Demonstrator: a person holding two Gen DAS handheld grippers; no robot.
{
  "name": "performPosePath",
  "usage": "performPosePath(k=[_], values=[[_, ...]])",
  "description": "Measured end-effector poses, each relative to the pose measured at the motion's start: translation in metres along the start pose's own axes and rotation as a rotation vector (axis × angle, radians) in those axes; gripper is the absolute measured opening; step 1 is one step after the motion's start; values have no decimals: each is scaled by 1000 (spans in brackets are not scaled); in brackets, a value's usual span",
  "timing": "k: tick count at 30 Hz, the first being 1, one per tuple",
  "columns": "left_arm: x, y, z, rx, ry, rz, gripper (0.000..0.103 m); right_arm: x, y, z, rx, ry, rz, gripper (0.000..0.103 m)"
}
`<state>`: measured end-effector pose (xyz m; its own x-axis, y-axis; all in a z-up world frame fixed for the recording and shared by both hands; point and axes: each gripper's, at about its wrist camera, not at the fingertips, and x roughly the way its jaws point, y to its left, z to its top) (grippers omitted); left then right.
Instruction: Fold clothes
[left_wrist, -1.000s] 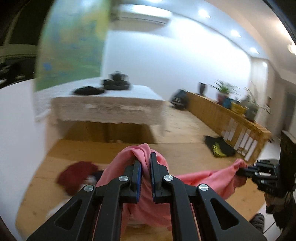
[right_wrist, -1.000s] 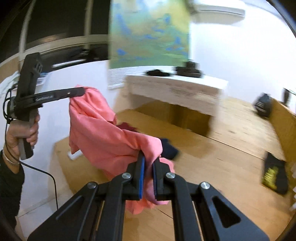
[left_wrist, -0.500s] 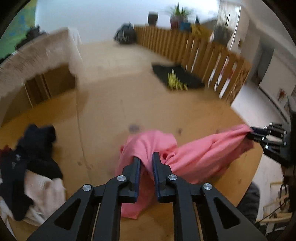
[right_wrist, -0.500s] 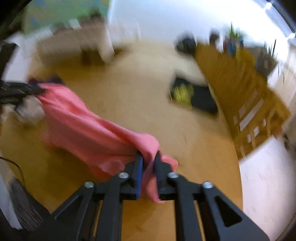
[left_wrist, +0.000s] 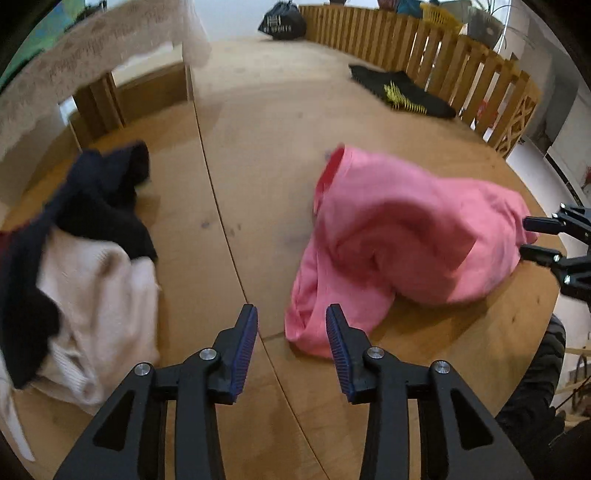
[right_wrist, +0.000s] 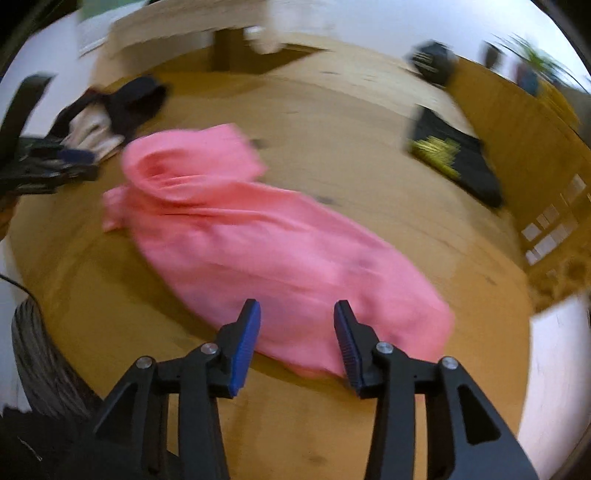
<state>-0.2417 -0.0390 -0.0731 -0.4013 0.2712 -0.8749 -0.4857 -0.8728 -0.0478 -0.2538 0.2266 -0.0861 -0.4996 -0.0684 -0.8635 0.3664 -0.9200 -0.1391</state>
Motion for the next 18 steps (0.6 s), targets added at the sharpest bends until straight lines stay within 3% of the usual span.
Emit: performPosePath(k=[4,9,11,13,15,16,17,18], values=[[26,-5,-8,14,47,-13,37,15,44,23,-95,-19,24,41],[35,-17,-11,46,47,-46,33,10,63,52,-118,-87,4,41],[35,-19,-12,50,39,-71,11,14,67,62,-125,-89,-3,42],[34,-20,-14,55,32,-95,7,27,70,69,-133,-58,-33,42],[29,-23,-20,72,19,-103,7,37,67,70,-129,-34,11,41],[27,-24,-22,76,14,-106,7,43,66,70,-126,-23,40,36],[23,-24,-23,73,8,-113,7,48,64,70,-123,-13,68,12],[18,-25,-25,71,2,-120,7,46,58,69,-115,-14,71,1]])
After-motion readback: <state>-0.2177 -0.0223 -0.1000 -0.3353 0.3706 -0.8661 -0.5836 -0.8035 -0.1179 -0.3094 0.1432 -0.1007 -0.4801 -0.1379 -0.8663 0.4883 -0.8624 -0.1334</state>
